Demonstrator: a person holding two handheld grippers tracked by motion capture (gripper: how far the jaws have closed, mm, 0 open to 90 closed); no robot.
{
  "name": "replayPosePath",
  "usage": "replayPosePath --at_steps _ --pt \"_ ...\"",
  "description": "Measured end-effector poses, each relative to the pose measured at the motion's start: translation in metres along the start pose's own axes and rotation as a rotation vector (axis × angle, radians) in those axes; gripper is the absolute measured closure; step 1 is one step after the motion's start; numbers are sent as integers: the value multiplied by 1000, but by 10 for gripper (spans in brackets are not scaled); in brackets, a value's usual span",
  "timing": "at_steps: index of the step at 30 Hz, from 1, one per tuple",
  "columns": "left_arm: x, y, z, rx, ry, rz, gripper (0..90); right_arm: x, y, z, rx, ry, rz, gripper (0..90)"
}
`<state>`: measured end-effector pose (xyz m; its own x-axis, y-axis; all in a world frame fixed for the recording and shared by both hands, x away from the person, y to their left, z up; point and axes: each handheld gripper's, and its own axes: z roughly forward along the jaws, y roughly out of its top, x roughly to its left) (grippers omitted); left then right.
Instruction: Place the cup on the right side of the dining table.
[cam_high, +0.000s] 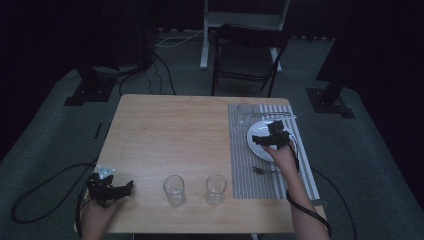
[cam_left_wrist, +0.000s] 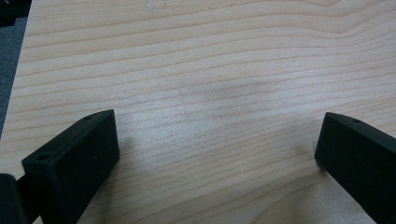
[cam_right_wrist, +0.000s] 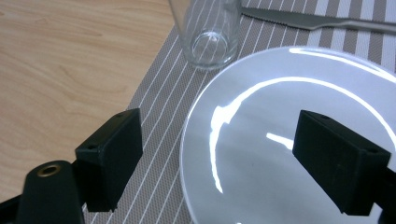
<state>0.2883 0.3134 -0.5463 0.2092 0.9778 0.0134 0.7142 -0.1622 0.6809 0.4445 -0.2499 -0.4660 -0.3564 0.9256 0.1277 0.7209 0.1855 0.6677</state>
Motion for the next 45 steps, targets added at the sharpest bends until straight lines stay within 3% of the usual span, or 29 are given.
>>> replayPosePath --at_steps 20,35,45 --pt "0 0 0 0 0 -1 1 -9 -55 -31 -10 -20 -2 157" --pt "0 0 0 1 1 -1 1 -12 -105 -53 -49 -13 35 157" --pt "0 0 0 0 0 -3 1 -11 -139 -53 -28 -18 46 157"
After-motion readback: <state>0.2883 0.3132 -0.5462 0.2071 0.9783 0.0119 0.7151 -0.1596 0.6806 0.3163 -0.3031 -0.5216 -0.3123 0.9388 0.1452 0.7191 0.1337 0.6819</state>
